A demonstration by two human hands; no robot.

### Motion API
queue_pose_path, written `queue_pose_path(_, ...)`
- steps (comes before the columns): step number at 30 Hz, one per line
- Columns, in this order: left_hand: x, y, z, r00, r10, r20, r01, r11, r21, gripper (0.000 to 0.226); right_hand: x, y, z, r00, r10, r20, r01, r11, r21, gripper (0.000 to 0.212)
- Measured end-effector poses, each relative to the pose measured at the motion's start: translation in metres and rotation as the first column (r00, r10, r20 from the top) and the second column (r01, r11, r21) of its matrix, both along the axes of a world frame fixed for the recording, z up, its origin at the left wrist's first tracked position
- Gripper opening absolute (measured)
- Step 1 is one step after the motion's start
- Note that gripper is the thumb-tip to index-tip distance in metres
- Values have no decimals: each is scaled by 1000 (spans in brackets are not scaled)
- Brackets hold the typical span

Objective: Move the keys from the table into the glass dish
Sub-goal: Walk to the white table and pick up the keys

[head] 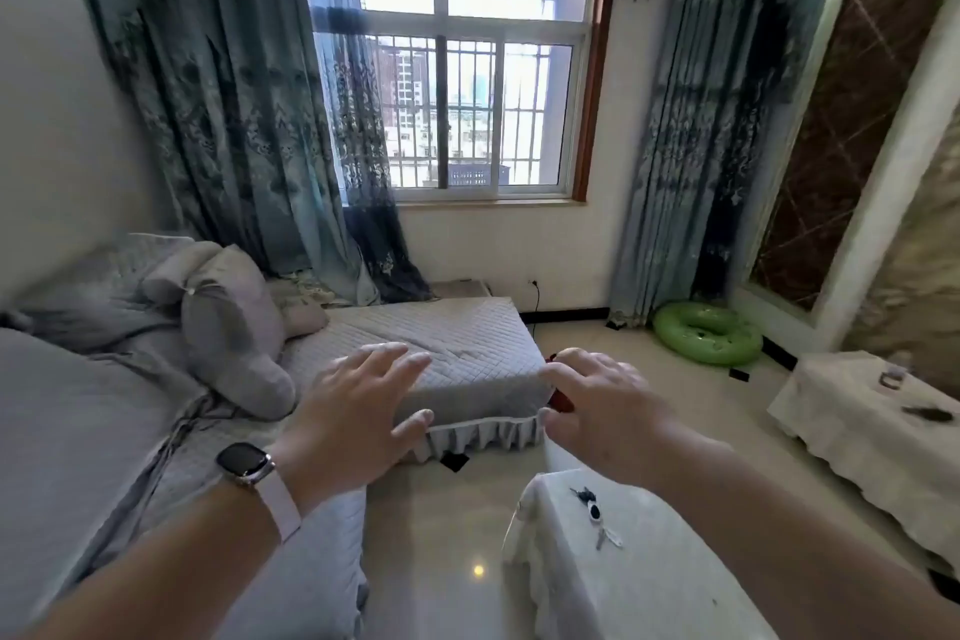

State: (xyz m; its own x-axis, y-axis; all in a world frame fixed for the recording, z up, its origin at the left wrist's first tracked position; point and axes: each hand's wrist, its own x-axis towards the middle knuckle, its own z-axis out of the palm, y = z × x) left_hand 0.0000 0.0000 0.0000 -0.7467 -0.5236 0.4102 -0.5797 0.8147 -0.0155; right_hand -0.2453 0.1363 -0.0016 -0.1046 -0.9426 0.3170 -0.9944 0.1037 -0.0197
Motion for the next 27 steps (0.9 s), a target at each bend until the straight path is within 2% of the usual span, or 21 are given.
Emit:
queue_pose_path(5,-19,-90,-1,999,-30,26,30,999,22,65,-10,-71,-4,998,-41,-43,40,999,-17,45)
queue_pose_path(14,-83,-181,-27,989,-129,66,127,991,29,64,-59,-145,-20,996,-92,16,92,996,-12,38)
queue_pose_path(27,-263,-283,-50,962,-222,160,210,974,85,66,-216,-244,-71,973,-193,127,190,981,37,47)
